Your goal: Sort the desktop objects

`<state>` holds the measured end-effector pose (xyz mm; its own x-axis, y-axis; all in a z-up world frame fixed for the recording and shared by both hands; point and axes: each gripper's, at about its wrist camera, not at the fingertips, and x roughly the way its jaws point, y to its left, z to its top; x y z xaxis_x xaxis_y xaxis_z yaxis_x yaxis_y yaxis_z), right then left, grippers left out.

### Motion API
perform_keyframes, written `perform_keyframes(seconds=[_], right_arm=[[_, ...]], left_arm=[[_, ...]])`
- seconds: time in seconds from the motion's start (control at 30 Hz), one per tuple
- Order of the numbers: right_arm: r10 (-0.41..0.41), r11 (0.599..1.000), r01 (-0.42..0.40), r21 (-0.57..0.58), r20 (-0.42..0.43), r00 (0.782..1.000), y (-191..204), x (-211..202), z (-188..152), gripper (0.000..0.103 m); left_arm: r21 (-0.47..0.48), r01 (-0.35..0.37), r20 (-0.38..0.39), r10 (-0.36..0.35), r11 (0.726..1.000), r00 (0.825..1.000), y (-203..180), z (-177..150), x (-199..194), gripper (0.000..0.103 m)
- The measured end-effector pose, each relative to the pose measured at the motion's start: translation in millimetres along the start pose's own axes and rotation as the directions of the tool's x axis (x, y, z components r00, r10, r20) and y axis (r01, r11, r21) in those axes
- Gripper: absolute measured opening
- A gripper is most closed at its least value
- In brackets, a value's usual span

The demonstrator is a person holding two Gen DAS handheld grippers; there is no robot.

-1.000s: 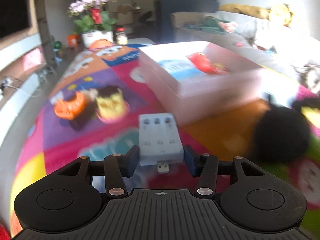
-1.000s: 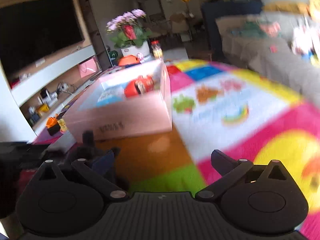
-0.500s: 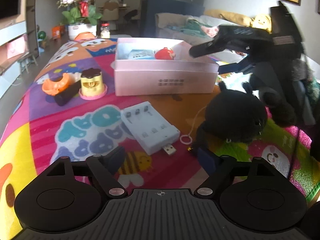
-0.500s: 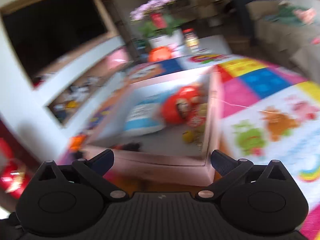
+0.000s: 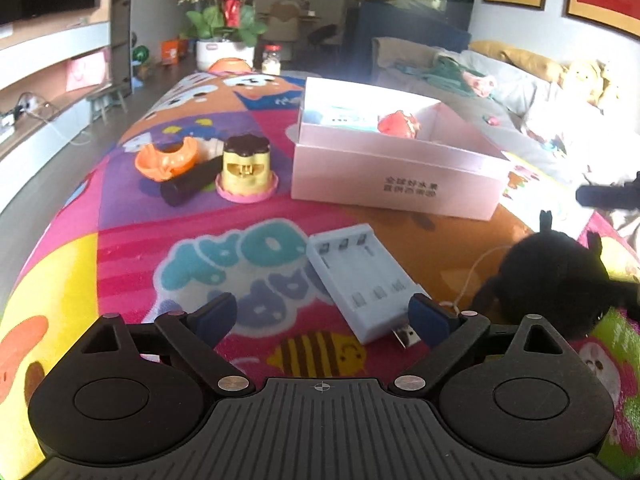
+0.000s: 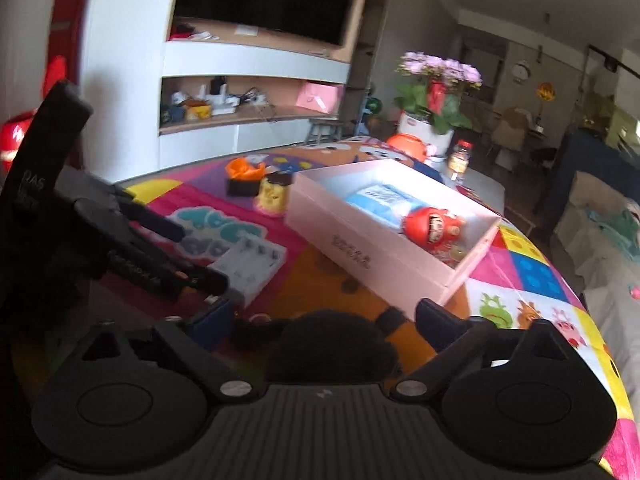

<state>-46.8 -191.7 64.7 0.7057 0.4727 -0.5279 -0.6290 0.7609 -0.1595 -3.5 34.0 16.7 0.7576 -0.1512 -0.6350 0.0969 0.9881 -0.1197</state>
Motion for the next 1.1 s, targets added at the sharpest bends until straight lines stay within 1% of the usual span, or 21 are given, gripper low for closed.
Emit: perform_keyframes(seconds=[0.07,0.1,0.17,0.2,0.23,0.3,0.33,0.43,0.53,0.63,0.67,0.7,0.73,0.77,0.8,0.83,0.87,0.97,1.03,1.07,1.1], right_arm=[[-0.019,0.995,0.017,0.097,0.010,1.000,-17,4,11,0.096],[-0.015,0.990,0.013,0.140,0.009,1.000,-27,10,16,0.096],[0.010,0.979,-0.004,0.204,-0.026,1.000,-44,31,24,0.096],[0.042,0.971,-0.029,0.238,-0.050,0.998,-50,41,26,0.096],[0.095,0.955,-0.073,0.287,-0.063,0.994,-57,53,27,0.096],[0.191,0.912,-0.148,0.383,-0.076,0.979,-70,70,26,0.096],[0.203,0.896,-0.152,0.417,-0.081,0.976,-76,78,25,0.096],[0.142,0.887,-0.092,0.453,-0.077,0.987,-91,87,24,0.095],[0.024,0.893,0.008,0.450,-0.067,0.997,-103,79,21,0.095],[0.020,0.894,-0.007,0.447,-0.026,0.999,-112,59,18,0.096],[-0.007,0.899,0.007,0.437,-0.003,1.000,-115,52,19,0.095],[-0.056,0.904,0.045,0.425,0.015,0.998,-118,45,19,0.095],[-0.125,0.907,0.107,0.408,0.018,0.992,-121,42,21,0.094],[-0.203,0.905,0.186,0.382,0.006,0.979,-125,42,22,0.093],[-0.283,0.900,0.272,0.341,-0.017,0.959,-129,48,23,0.093],[-0.336,0.895,0.333,0.296,-0.041,0.941,-135,56,22,0.093],[-0.362,0.893,0.368,0.259,-0.074,0.929,-141,65,20,0.093],[-0.377,0.889,0.412,0.201,-0.192,0.906,-167,104,13,0.093],[-0.391,0.876,0.445,0.184,-0.268,0.880,-182,133,10,0.093],[-0.403,0.865,0.465,0.187,-0.295,0.867,-191,145,10,0.090],[-0.412,0.853,0.481,0.201,-0.305,0.858,-198,152,14,0.087]], left_arm=[[-0.007,-0.002,0.004,0.002,1.000,1.000,1,1,2,0.097],[-0.013,-0.001,0.005,0.001,1.000,1.000,1,1,3,0.097],[-0.019,-0.003,0.005,0.003,1.000,1.000,1,0,5,0.098],[-0.016,-0.003,0.006,0.003,1.000,1.000,0,-1,5,0.098],[-0.016,-0.001,0.007,0.001,1.000,1.000,0,-1,5,0.098],[-0.023,0.008,0.008,-0.008,1.000,1.000,2,-2,4,0.100],[-0.024,0.009,0.009,-0.009,1.000,1.000,1,-2,4,0.100],[-0.016,0.007,0.011,-0.006,1.000,1.000,-1,-3,5,0.101],[-0.013,0.008,0.010,-0.008,1.000,1.000,-1,-3,6,0.102],[-0.013,0.009,0.011,-0.009,1.000,1.000,-1,-3,6,0.103],[-0.014,0.009,0.011,-0.009,1.000,1.000,-1,-3,6,0.103],[-0.014,0.009,0.011,-0.009,1.000,1.000,-1,-4,6,0.103],[-0.014,0.010,0.011,-0.009,1.000,1.000,-1,-3,6,0.103],[-0.015,0.010,0.011,-0.010,1.000,1.000,-1,-3,6,0.103],[-0.017,0.012,0.012,-0.012,1.000,1.000,-1,-3,6,0.103],[-0.019,0.014,0.013,-0.014,1.000,1.000,-1,-3,6,0.103],[-0.022,0.017,0.014,-0.016,1.000,1.000,0,-3,6,0.103],[-0.025,0.024,0.015,-0.023,0.999,1.000,0,-3,7,0.103],[-0.025,0.024,0.015,-0.024,0.999,1.000,1,-3,7,0.103],[-0.025,0.024,0.014,-0.024,0.999,1.000,1,-3,7,0.103],[-0.026,0.026,0.015,-0.025,0.999,1.000,1,-3,7,0.103]])
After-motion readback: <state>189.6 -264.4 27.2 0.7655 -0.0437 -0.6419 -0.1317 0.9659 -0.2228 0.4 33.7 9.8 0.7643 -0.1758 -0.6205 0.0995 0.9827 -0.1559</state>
